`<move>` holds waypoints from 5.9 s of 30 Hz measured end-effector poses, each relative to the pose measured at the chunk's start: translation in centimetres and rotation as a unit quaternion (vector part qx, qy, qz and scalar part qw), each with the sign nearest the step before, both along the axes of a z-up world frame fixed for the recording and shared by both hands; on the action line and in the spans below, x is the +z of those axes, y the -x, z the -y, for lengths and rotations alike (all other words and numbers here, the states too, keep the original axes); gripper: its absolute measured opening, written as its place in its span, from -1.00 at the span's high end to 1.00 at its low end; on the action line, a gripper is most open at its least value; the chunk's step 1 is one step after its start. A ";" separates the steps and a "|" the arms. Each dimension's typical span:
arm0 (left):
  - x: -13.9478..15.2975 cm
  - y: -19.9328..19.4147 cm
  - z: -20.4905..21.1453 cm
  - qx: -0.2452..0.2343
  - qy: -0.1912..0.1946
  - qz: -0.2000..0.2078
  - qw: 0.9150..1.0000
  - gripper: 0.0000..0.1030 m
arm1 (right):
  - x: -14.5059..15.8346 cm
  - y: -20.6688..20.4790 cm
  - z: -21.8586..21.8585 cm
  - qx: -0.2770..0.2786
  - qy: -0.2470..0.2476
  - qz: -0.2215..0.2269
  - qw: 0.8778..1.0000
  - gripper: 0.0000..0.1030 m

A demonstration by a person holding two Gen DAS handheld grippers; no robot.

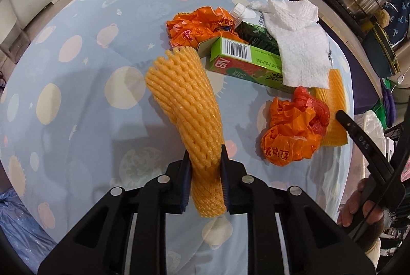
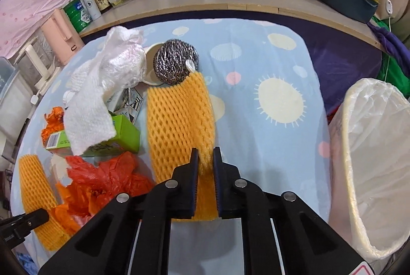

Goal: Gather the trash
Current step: 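Grasp the orange foam net with the left tool while the right tool grasps another foam net, then carry both foam nets over the bin and open both tools to drop them, then grasp the red plastic bag with the right tool while the left tool returns to the table, then grasp the crumpled orange plastic bag with the left tool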

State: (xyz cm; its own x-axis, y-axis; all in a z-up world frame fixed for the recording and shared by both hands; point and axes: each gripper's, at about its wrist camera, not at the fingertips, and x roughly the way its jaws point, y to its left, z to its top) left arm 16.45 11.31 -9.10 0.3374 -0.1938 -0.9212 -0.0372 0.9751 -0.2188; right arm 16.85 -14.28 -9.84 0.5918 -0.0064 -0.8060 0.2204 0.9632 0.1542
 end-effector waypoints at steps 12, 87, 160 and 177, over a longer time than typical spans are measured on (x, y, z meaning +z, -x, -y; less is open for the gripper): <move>4.6 4.0 3.1 -0.071 -0.011 0.067 0.995 0.63 | 6.0 7.6 4.1 -0.067 0.013 0.059 0.996 0.79; 8.7 1.6 25.0 -0.222 -0.024 0.179 0.958 -0.50 | 7.6 14.6 15.9 -0.226 0.020 0.098 0.969 0.11; 0.2 2.3 5.0 -0.086 -0.075 0.081 0.990 -0.79 | 2.3 5.2 -0.8 -0.020 -0.028 0.022 0.999 0.31; -1.2 0.3 8.9 -0.116 -0.077 0.071 0.988 -0.22 | 2.2 7.4 1.3 -0.047 -0.028 0.022 0.998 0.31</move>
